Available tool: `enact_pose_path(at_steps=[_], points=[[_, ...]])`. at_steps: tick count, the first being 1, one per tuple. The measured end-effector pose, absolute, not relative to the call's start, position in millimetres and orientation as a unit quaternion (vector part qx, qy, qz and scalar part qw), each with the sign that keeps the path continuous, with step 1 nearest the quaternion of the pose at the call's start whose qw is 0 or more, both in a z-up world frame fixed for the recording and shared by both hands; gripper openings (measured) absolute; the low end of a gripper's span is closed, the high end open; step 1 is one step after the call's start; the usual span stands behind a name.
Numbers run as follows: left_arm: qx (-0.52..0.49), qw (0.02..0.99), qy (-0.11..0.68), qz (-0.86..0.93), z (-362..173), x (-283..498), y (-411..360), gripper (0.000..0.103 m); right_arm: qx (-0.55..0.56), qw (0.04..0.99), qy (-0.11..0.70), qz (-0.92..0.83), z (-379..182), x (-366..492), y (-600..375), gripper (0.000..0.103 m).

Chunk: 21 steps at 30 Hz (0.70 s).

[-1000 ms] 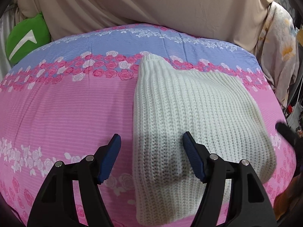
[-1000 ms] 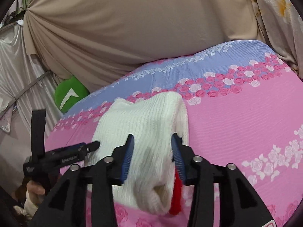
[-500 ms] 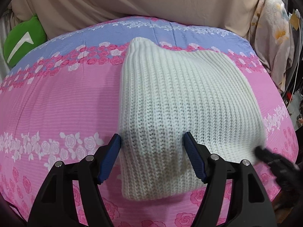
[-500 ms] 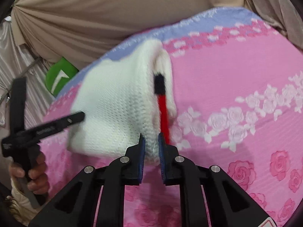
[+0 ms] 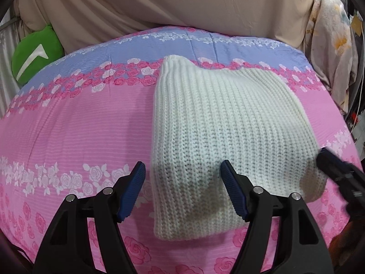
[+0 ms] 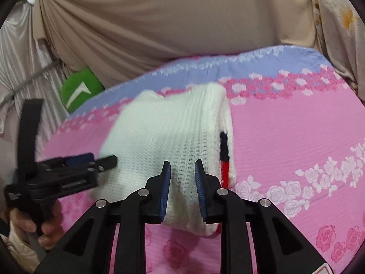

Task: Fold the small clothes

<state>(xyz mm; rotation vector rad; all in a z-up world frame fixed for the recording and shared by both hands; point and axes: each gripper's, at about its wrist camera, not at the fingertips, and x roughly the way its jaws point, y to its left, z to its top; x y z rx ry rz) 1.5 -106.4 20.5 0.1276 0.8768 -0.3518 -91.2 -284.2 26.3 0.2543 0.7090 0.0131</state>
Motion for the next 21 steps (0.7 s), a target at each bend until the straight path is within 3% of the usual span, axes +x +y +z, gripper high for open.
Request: enact_pose_path(at_steps=[2, 8, 11, 14, 17, 18, 20, 21], points=[[0.060, 0.881, 0.437, -0.169, 10, 8, -108, 0.067, 0.129, 0.925, 0.358, 0.009, 15, -81, -284, 0.011], [0.042, 0.890, 0.413, -0.187, 35, -2, -104, 0.066, 0.118, 0.946, 0.303, 0.004, 54, -108, -271, 0.017], [0.048, 0.895, 0.405, -0.180, 36, 12, -114, 0.066, 0.106, 0.935, 0.339, -0.010, 34, -82, -276, 0.018], [0.061, 0.888, 0.425, -0.165, 18, 33, -126, 0.068, 0.119, 0.923, 0.366, -0.001, 16, -63, -281, 0.010], [0.055, 0.891, 0.420, -0.167, 26, 29, -124, 0.068, 0.125, 0.935, 0.333, -0.001, 42, -82, -278, 0.025], [0.053, 0.891, 0.418, -0.168, 29, 27, -123, 0.069, 0.126, 0.939, 0.320, -0.006, 49, -91, -279, 0.042], [0.047, 0.890, 0.420, -0.173, 33, 23, -121, 0.081, 0.131, 0.942, 0.308, -0.019, 53, -105, -282, 0.066], [0.044, 0.890, 0.419, -0.174, 34, 20, -119, 0.088, 0.136, 0.941, 0.308, -0.025, 51, -108, -283, 0.070]])
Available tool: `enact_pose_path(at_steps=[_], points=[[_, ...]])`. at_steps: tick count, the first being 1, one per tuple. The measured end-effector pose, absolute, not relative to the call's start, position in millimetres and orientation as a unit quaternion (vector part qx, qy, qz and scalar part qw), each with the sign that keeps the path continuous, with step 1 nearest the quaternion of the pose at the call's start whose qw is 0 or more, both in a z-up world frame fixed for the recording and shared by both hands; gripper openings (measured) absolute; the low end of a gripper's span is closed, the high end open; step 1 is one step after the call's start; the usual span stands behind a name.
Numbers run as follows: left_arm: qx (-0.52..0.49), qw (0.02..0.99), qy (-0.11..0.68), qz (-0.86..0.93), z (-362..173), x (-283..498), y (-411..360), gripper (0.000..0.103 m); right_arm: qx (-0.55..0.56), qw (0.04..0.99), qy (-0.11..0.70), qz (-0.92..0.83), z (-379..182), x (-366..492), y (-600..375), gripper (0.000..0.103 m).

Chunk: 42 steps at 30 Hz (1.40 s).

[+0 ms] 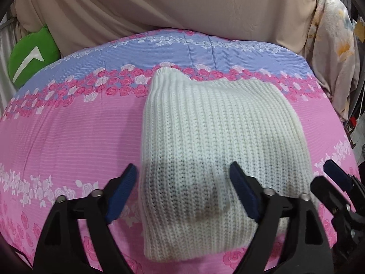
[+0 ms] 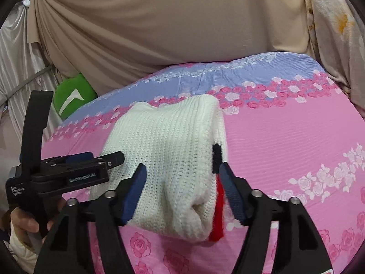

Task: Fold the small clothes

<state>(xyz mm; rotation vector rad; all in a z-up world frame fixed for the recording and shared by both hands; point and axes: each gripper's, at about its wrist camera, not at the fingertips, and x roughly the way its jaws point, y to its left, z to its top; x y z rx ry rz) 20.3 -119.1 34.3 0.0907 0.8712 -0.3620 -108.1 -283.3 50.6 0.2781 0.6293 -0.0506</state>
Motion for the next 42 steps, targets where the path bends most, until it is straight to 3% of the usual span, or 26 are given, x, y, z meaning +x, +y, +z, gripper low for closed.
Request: enact_pose_path(at_steps=[4, 13, 18, 24, 26, 27, 29, 30, 34, 42], points=[[0.023, 0.884, 0.430, -0.183, 32, 13, -109, 0.095, 0.182, 0.922, 0.340, -0.033, 23, -109, -298, 0.075], [-0.071, 0.834, 0.488, -0.247, -1, 45, -87, 0.095, 0.278, 0.879, 0.386, 0.027, -19, -79, -310, 0.077], [-0.083, 0.816, 0.509, -0.259, -17, 56, -103, 0.098, 0.286, 0.878, 0.382, 0.036, -19, -67, -309, 0.087], [-0.071, 0.821, 0.502, -0.263, -17, 61, -118, 0.098, 0.280, 0.882, 0.377, 0.034, -18, -53, -305, 0.089], [-0.077, 0.822, 0.496, -0.270, -14, 63, -117, 0.087, 0.283, 0.883, 0.373, 0.038, -18, -46, -305, 0.081], [-0.077, 0.823, 0.492, -0.273, -11, 64, -116, 0.082, 0.286, 0.881, 0.373, 0.049, -18, -43, -305, 0.062], [-0.071, 0.825, 0.481, -0.287, -1, 63, -114, 0.059, 0.304, 0.876, 0.366, 0.071, -18, -40, -307, 0.050], [-0.068, 0.825, 0.478, -0.294, 3, 63, -113, 0.057, 0.294, 0.882, 0.361, 0.071, -12, -39, -302, 0.046], [-0.046, 0.839, 0.435, -0.324, 37, 59, -100, 0.049, 0.254, 0.911, 0.316, 0.073, 26, -45, -283, 0.042], [-0.032, 0.896, 0.265, -0.355, 149, 40, -46, 0.049, 0.185, 0.961, 0.176, 0.107, 127, -51, -236, 0.042]])
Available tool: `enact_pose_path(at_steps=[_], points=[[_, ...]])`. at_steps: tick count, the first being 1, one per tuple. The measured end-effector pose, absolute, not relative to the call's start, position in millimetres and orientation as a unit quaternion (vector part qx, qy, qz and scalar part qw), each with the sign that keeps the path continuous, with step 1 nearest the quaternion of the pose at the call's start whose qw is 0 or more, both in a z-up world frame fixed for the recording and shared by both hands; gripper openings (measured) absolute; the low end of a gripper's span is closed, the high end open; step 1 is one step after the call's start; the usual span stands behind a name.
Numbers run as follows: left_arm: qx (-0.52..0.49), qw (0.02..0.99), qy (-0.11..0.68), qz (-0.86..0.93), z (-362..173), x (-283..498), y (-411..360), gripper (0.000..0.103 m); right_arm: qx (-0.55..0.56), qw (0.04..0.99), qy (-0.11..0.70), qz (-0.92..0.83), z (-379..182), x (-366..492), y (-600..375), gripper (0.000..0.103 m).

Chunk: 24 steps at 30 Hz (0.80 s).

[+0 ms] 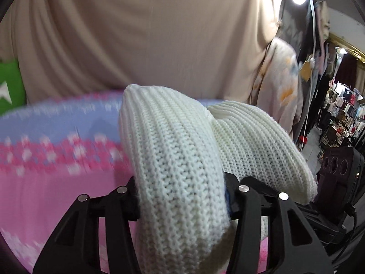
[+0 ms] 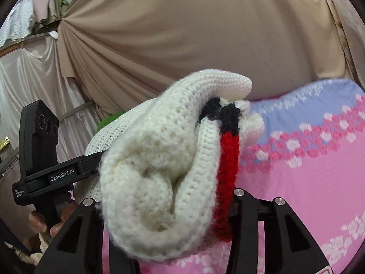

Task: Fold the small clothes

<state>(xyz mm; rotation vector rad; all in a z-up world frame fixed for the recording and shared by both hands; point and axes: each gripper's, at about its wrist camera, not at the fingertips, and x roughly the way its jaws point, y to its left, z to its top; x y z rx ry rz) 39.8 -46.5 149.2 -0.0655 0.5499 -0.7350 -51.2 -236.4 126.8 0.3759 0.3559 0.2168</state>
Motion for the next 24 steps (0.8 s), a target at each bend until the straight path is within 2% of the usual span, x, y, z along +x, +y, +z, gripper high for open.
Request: enact_pose_path(at_steps=[2, 3, 5, 6, 8, 9, 10, 12, 16, 17, 19, 20, 24], points=[[-0.024, 0.911, 0.228, -0.341, 166, 43, -31, 0.052, 0.177, 0.964, 0.154, 0.123, 141, -37, -221, 0.044], [-0.019, 0.918, 0.218, -0.330, 168, 49, -22, 0.054, 0.182, 0.962, 0.154, 0.133, 141, -22, -215, 0.049], [-0.006, 0.928, 0.219, -0.301, 157, 69, -9, 0.067, 0.200, 0.953, 0.172, 0.147, 123, 12, -207, 0.063], [-0.003, 0.930, 0.235, -0.283, 144, 85, -4, 0.071, 0.209, 0.949, 0.186, 0.147, 108, 28, -204, 0.065], [-0.004, 0.915, 0.311, -0.256, 93, 128, 9, 0.072, 0.222, 0.934, 0.259, 0.110, 60, 63, -198, 0.065], [-0.012, 0.907, 0.350, -0.235, 67, 145, 18, 0.071, 0.221, 0.927, 0.294, 0.075, 36, 71, -196, 0.058], [-0.015, 0.901, 0.376, -0.214, 47, 153, 29, 0.060, 0.220, 0.924, 0.306, 0.061, 24, 69, -194, 0.055], [-0.021, 0.899, 0.393, -0.194, 25, 151, 52, 0.057, 0.221, 0.925, 0.304, 0.062, 16, 53, -191, 0.052], [-0.037, 0.906, 0.375, -0.192, 30, 132, 71, 0.059, 0.187, 0.938, 0.286, 0.053, 38, 45, -182, 0.053], [-0.035, 0.909, 0.368, -0.191, 33, 131, 69, 0.062, 0.177, 0.941, 0.283, 0.053, 45, 49, -181, 0.053], [-0.044, 0.909, 0.366, -0.192, 36, 136, 66, 0.087, 0.154, 0.945, 0.283, 0.063, 54, 71, -178, 0.071], [-0.059, 0.907, 0.365, -0.200, 35, 146, 68, 0.092, 0.151, 0.946, 0.281, 0.061, 55, 75, -176, 0.076], [-0.128, 0.866, 0.423, -0.236, 11, 195, 73, 0.093, 0.179, 0.921, 0.341, 0.060, 32, 130, -194, 0.080]])
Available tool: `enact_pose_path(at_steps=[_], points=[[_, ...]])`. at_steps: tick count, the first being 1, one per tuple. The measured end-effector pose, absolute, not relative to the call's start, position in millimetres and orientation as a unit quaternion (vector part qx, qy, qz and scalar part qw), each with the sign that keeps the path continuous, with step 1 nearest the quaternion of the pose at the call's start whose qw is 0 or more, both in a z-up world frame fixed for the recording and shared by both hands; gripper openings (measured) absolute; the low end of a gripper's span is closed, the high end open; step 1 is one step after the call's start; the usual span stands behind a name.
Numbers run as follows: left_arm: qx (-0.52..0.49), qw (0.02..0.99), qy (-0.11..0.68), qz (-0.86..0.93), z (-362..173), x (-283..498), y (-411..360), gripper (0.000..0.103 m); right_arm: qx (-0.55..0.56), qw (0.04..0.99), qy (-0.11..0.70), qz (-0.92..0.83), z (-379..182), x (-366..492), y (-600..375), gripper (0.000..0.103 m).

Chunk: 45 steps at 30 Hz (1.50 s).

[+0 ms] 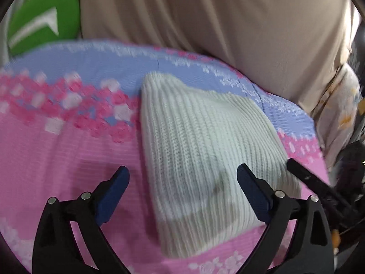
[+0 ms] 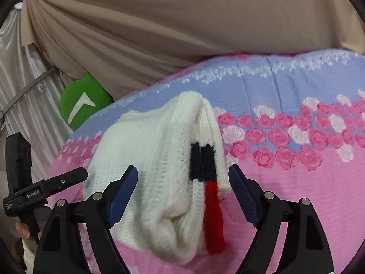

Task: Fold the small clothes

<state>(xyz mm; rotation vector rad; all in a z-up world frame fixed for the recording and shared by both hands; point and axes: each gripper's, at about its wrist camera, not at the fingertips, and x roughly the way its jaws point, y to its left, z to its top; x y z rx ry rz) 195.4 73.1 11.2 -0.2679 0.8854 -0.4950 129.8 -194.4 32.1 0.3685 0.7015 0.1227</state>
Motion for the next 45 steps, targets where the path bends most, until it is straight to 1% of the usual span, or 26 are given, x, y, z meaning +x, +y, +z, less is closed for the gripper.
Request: enact_pose_path(at_steps=[2, 3, 4, 5, 6, 7, 9, 11, 13, 15, 16, 17, 20, 23, 25, 26, 27, 29, 31, 33, 34, 35, 36, 39, 41, 45], points=[[-0.160, 0.840, 0.447, -0.260, -6, 216, 73, 0.091, 0.210, 0.901, 0.372, 0.081, 12, 148, -199, 0.082], [-0.168, 0.832, 0.454, -0.272, -12, 222, 71, 0.082, 0.210, 0.900, 0.374, 0.080, 8, 153, -199, 0.077], [-0.168, 0.826, 0.456, -0.286, -13, 225, 68, 0.073, 0.200, 0.902, 0.374, 0.079, 6, 155, -195, 0.072], [-0.159, 0.830, 0.448, -0.290, -10, 225, 64, 0.065, 0.190, 0.906, 0.369, 0.083, 9, 154, -191, 0.057], [-0.134, 0.842, 0.432, -0.294, -2, 222, 57, 0.060, 0.184, 0.909, 0.364, 0.086, 13, 151, -188, 0.046], [-0.116, 0.851, 0.417, -0.296, 6, 218, 51, 0.053, 0.178, 0.914, 0.354, 0.086, 20, 147, -185, 0.042], [-0.084, 0.872, 0.371, -0.308, 28, 206, 41, 0.046, 0.165, 0.929, 0.321, 0.083, 37, 134, -181, 0.029], [-0.064, 0.884, 0.332, -0.324, 46, 193, 34, 0.041, 0.156, 0.941, 0.288, 0.081, 52, 119, -176, 0.025], [-0.050, 0.889, 0.317, -0.327, 52, 186, 30, 0.041, 0.143, 0.947, 0.279, 0.073, 53, 111, -175, 0.025], [-0.018, 0.893, 0.344, -0.291, 34, 193, 24, 0.043, 0.149, 0.935, 0.316, 0.060, 31, 121, -184, 0.030], [-0.004, 0.892, 0.370, -0.261, 19, 202, 23, 0.045, 0.158, 0.924, 0.345, 0.052, 13, 129, -191, 0.034], [-0.005, 0.888, 0.387, -0.248, 7, 206, 25, 0.051, 0.180, 0.919, 0.345, 0.063, 4, 129, -198, 0.036], [-0.042, 0.888, 0.389, -0.241, 9, 195, 45, 0.052, 0.186, 0.926, 0.322, 0.060, 23, 113, -197, 0.039], [-0.018, 0.912, 0.361, -0.196, 31, 174, 50, 0.051, 0.159, 0.947, 0.274, 0.050, 54, 95, -183, 0.040], [-0.006, 0.924, 0.343, -0.167, 43, 162, 48, 0.051, 0.140, 0.954, 0.260, 0.058, 68, 95, -174, 0.036], [-0.005, 0.927, 0.339, -0.159, 47, 158, 47, 0.051, 0.127, 0.956, 0.259, 0.058, 73, 99, -170, 0.028], [-0.006, 0.929, 0.334, -0.159, 52, 156, 43, 0.051, 0.112, 0.957, 0.263, 0.058, 74, 106, -165, 0.016], [-0.008, 0.932, 0.326, -0.158, 58, 160, 36, 0.051, 0.083, 0.954, 0.283, 0.061, 72, 130, -157, 0.007], [-0.011, 0.932, 0.331, -0.148, 56, 175, 27, 0.051, 0.053, 0.947, 0.313, 0.039, 58, 160, -156, 0.006], [0.008, 0.925, 0.361, -0.119, 39, 198, 18, 0.052, 0.041, 0.934, 0.355, 0.007, 35, 189, -165, 0.000], [0.011, 0.913, 0.391, -0.115, 24, 215, 13, 0.054, 0.063, 0.932, 0.356, 0.013, 29, 195, -175, 0.000], [0.000, 0.907, 0.405, -0.115, 15, 223, 15, 0.058, 0.080, 0.931, 0.354, 0.019, 31, 194, -179, 0.000], [-0.012, 0.906, 0.406, -0.115, 13, 225, 19, 0.059, 0.093, 0.931, 0.351, 0.024, 39, 187, -182, 0.000], [-0.022, 0.910, 0.396, -0.120, 26, 207, 30, 0.058, 0.099, 0.942, 0.317, 0.049, 62, 144, -176, 0.001], [-0.021, 0.915, 0.380, -0.133, 38, 183, 35, 0.057, 0.096, 0.944, 0.309, 0.060, 64, 116, -171, 0.001], [-0.003, 0.914, 0.383, -0.137, 29, 149, 31, 0.057, 0.082, 0.928, 0.361, 0.046, 20, 105, -167, 0.000]])
